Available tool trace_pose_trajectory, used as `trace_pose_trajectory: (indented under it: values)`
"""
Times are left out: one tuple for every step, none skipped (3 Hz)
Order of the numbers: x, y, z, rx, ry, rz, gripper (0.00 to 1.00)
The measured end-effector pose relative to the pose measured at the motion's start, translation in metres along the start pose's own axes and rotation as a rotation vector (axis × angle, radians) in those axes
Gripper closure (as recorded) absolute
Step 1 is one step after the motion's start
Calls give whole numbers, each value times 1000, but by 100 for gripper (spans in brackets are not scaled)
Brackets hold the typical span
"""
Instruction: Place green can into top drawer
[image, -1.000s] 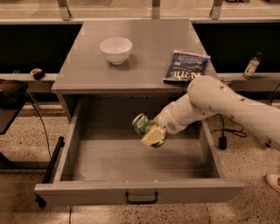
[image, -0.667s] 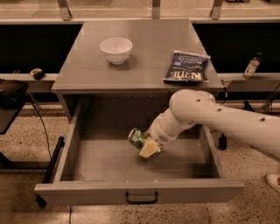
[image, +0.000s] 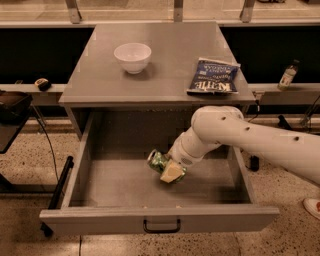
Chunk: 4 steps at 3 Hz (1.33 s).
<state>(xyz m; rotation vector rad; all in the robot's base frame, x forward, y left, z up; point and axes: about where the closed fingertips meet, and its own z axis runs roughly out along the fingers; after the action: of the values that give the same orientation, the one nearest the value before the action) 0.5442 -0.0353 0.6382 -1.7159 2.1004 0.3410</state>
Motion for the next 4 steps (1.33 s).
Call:
trace_pose_trajectory:
  values:
    - [0,0,0,0,0,0,38]
    - [0,0,0,0,0,0,15]
    - [0,0,0,0,0,0,0]
    - [-1,2,-1,1,-4,-15,0]
